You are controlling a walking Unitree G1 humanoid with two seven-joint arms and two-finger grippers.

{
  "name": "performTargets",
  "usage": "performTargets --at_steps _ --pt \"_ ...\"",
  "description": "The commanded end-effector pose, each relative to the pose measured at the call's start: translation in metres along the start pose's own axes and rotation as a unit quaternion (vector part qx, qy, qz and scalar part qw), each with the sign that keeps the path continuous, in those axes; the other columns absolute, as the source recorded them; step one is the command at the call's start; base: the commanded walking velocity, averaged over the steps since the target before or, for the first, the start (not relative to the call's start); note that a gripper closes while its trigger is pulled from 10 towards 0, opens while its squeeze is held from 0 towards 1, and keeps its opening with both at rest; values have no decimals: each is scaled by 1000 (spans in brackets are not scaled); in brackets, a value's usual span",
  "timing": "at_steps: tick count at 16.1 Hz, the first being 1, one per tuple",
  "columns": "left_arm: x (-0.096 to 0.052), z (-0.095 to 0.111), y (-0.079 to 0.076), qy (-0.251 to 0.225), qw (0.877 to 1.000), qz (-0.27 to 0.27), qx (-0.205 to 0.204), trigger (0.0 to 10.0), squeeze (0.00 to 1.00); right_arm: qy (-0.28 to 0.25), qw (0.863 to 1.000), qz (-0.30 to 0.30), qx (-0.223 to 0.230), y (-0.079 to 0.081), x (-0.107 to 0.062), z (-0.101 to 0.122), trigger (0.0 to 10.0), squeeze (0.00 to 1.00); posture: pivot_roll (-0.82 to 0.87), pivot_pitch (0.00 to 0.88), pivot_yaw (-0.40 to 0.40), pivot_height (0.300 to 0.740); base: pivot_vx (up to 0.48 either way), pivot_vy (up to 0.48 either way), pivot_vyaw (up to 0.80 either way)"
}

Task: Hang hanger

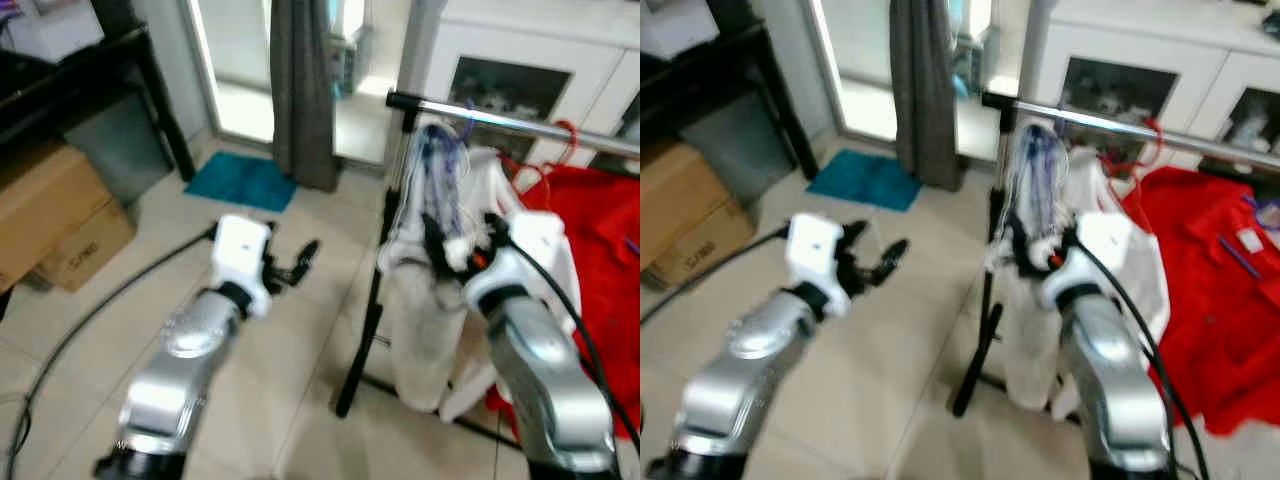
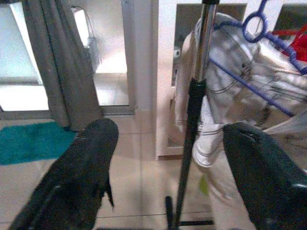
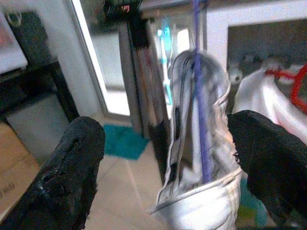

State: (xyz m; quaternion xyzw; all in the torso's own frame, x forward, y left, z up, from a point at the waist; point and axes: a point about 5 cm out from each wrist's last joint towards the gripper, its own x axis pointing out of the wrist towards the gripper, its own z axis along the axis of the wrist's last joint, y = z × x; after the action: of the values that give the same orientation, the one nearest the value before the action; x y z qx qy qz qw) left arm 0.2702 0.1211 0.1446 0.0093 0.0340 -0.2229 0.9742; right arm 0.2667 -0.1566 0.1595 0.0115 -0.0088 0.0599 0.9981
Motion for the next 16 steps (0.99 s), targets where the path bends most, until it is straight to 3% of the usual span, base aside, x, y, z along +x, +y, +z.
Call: performTargets --at_steps 1,7,9,10,11,13,14,16 --pt "2 3 -5 -7 1000 -11 3 10000 1000 1 1000 -17 -13 -9 -2 -1 10000 0 71 11 36 740 319 0 0" --pt "3 4 -11 -14 999 -29 3 10000 988 0 1000 -15 0 -11 7 6 10000 0 69 8 33 740 262 0 0" --pt "-2 5 -18 -9 996 -88 32 10000 776 10 1000 4 -13 -10 11 12 10000 0 74 8 28 740 0 0 0" --pt "-5 4 -21 -5 992 -116 47 10000 753 15 1000 5 -17 -11 14 15 10000 0 74 8 28 740 0 0 0" --pt "-8 2 -22 8 988 -140 63 10000 616 29 999 5 -16 -12 18 16 10000 0 76 6 28 740 0 0 0" --pt "-11 -2 -20 27 984 -155 81 10000 471 58 998 24 -5 -11 32 16 10000 0 83 2 29 740 0 0 0" --pt "-12 -2 -20 29 982 -164 84 10000 400 79 996 38 0 -11 38 15 10000 0 84 1 29 740 0 0 0" --pt "-14 -3 -21 41 977 -185 99 10000 353 119 992 44 -6 -13 52 15 10000 0 87 0 26 740 0 0 0"
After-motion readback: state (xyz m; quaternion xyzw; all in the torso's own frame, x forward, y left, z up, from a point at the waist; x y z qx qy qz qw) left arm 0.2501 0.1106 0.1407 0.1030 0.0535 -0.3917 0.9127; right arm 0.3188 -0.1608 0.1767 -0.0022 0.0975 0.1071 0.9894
